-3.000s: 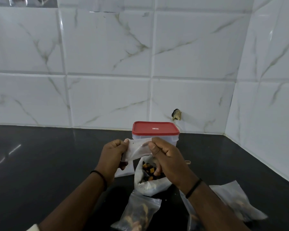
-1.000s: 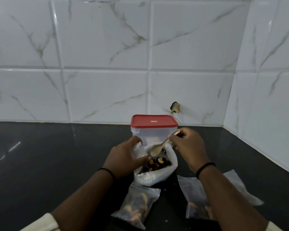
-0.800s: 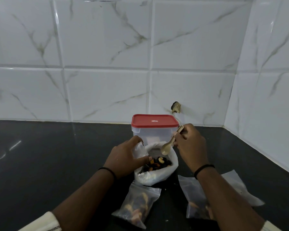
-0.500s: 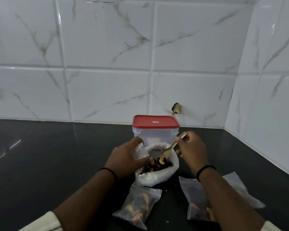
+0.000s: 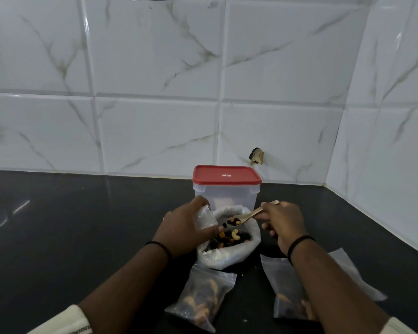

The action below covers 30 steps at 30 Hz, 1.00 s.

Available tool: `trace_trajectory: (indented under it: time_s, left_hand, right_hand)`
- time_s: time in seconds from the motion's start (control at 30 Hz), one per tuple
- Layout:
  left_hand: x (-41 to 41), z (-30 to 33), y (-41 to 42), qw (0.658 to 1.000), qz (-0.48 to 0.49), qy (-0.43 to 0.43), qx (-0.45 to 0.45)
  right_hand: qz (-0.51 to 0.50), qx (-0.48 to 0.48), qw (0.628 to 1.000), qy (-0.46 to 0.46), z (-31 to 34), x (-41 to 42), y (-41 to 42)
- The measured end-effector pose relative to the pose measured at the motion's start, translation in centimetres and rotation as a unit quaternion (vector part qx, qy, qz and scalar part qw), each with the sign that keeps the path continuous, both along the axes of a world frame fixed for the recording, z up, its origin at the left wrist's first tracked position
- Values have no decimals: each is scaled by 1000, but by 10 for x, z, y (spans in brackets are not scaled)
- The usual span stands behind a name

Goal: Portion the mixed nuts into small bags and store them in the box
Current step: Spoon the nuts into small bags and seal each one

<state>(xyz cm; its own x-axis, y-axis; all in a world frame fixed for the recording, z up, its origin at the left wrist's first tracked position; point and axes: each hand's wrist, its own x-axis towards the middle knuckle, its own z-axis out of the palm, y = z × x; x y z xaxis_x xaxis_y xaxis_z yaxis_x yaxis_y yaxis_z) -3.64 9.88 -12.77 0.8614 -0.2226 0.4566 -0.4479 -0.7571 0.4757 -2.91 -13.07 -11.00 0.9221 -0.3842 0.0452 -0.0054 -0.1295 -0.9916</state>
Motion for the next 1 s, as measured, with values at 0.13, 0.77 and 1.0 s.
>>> trace_trajectory:
  time_s: [0.13,0.77,1.0]
  left_hand:
    - [0,1,0,1000,1,0,0]
    - [-2,3,-7,990,-41,35,-133]
    - [-8,7,-12,977,-70,38,-199]
  right_hand:
    - [-13,45,999,-10,5,-3,1]
    - [163,52,971,-166,29,-33,40]
    - [235,-98,906,-337,35,-39,43]
